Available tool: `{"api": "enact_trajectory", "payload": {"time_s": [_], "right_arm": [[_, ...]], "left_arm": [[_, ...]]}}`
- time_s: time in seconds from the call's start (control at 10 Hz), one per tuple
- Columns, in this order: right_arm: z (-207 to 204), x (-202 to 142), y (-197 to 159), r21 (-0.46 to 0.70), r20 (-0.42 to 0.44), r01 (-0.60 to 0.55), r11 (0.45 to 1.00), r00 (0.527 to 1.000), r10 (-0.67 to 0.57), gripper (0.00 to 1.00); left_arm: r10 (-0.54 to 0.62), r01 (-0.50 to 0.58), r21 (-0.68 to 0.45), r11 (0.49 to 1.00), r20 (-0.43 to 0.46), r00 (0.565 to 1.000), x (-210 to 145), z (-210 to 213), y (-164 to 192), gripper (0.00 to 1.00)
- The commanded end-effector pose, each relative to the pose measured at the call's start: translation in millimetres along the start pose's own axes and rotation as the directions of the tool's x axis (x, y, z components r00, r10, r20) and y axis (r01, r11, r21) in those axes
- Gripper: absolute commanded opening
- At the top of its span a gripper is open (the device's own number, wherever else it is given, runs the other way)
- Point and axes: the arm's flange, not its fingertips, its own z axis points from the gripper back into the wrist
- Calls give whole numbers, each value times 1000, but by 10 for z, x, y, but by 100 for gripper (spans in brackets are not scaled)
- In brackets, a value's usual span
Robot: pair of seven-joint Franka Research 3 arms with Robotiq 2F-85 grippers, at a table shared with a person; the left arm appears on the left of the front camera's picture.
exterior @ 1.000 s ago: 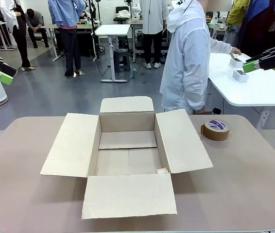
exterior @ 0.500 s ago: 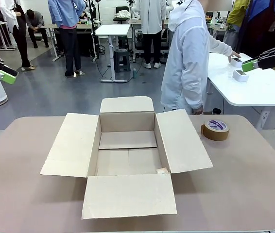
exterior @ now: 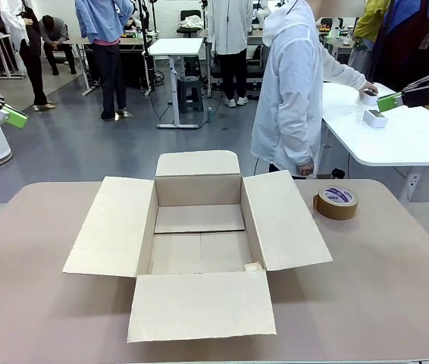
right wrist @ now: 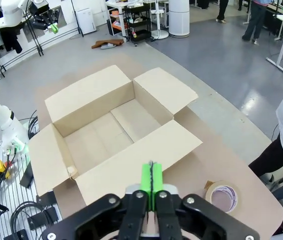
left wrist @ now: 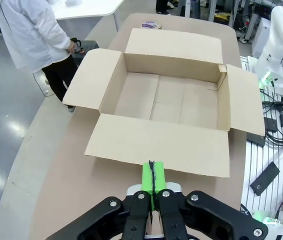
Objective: Wrap the clocks to prevent damage.
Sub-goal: Open the side flaps of the Package Box.
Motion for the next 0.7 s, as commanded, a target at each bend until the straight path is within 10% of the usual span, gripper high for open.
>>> {"api": "enact_trajectory", "payload": {"time_s": [0.0,0.6], "right_arm": [[-28,-44,7,23,-9,-3,1000,1000,3,0],[-1366,44,443,3,-193,127,992,973,-124,0]], "left_arm": [[8,-8,-16,1000,9,1000,-17,-33,-10,0],[129,-156,-124,980,-204,970,374,-1191,-53,0]]}}
